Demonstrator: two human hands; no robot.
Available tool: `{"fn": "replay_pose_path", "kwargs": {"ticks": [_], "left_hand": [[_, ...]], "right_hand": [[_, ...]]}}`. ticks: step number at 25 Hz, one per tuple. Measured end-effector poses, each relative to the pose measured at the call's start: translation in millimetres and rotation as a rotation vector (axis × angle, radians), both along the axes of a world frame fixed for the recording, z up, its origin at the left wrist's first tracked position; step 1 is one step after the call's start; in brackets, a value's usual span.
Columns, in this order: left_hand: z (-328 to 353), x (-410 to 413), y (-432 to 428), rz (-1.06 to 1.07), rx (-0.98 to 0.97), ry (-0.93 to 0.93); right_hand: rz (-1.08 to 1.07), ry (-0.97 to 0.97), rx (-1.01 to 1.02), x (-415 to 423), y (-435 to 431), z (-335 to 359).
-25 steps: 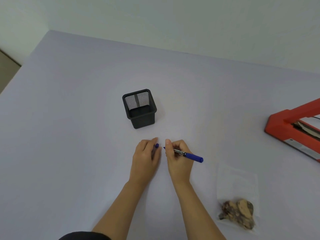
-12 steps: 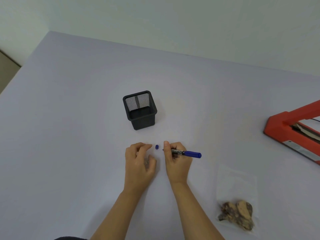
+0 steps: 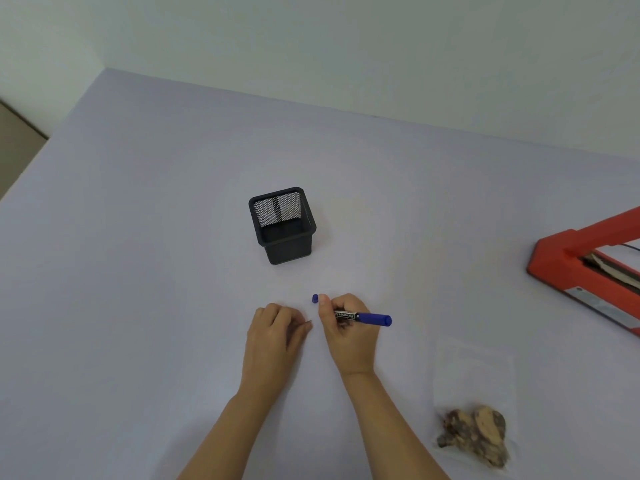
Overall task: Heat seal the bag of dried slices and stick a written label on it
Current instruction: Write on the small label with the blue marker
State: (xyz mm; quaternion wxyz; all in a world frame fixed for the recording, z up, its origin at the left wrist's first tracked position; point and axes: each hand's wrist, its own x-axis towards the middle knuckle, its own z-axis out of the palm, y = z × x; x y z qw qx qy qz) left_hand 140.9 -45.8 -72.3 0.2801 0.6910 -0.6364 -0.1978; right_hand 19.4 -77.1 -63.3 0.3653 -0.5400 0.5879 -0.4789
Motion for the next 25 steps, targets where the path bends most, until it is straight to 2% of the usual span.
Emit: {"fn": "replay_pose_path", "kwargs": {"ticks": [9,14,25], "left_hand": [[0,6,-7,-0.05,-0.055,0.046],[-1,8,-7,-0.035,-0.01,0.071],[5,29,-4,-0.162,0.058,0.133]], "right_hand": [[0.068,0.062,-0.016,2,3,-1],[0.122,0.071,-0.016,5,4,2],[0.238,0.052,0.036,6,1,-1]]}}
